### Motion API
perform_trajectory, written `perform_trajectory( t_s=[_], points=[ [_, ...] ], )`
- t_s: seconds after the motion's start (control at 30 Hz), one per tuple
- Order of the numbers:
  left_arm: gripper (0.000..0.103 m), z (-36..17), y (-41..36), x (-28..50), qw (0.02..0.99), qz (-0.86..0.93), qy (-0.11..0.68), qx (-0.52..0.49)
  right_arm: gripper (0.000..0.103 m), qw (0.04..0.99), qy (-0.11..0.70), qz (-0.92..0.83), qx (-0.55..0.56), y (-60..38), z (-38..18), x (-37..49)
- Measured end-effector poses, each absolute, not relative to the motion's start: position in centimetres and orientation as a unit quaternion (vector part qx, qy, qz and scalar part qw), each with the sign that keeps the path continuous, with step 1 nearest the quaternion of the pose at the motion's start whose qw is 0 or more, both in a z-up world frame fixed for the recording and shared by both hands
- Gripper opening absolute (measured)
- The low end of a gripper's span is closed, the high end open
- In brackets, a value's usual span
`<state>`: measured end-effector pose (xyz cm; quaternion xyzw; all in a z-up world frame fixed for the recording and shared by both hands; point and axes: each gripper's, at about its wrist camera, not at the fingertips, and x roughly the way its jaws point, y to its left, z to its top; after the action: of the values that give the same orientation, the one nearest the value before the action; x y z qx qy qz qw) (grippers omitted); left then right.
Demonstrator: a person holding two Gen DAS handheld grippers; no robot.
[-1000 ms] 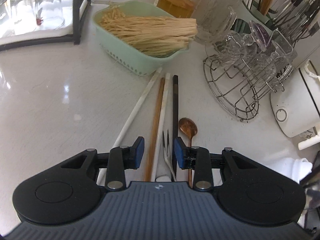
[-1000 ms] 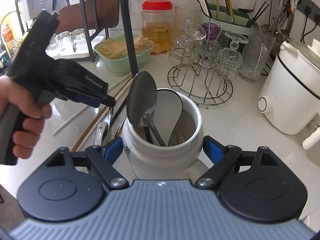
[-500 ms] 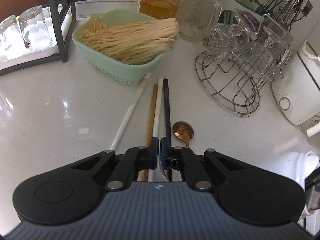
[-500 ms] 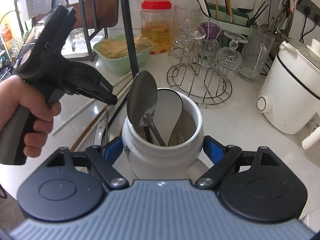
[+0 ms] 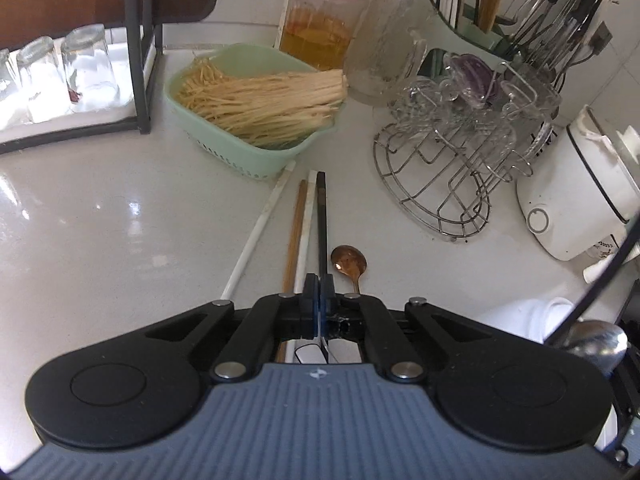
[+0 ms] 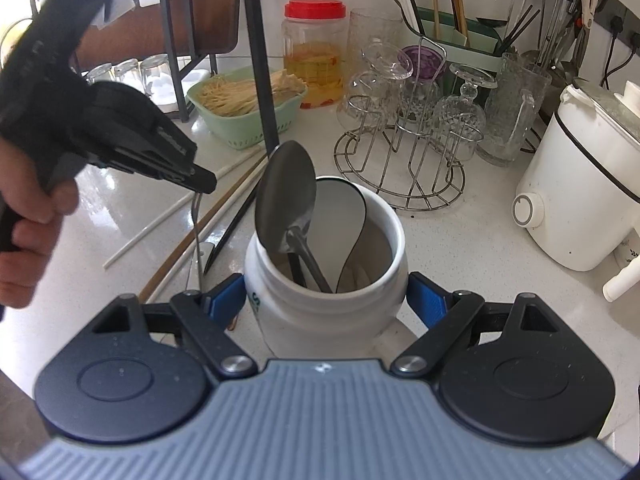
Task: Organize utensils
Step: 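Grasp the steel fork with the left tool and lift it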
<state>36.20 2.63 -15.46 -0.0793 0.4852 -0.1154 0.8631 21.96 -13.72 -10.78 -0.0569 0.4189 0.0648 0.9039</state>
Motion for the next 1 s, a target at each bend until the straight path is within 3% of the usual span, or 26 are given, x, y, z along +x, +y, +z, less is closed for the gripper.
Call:
perform_trajectory(
  t_s=[0.5, 1.0],
  points=[
    [0.001, -8.9, 3.8, 32.5, 0.902, -0.086, 0.416, -0.079, 0.089, 0.911, 0.399, 0.081, -0.061, -13.9, -11.1, 22.1],
    [0.001, -7.0, 5.6, 31.5, 0.911, -0.064, 0.398, -0.087, 0.089, 0.908, 0.402, 0.092, -0.069, -13.6, -11.1, 22.6]
  ],
)
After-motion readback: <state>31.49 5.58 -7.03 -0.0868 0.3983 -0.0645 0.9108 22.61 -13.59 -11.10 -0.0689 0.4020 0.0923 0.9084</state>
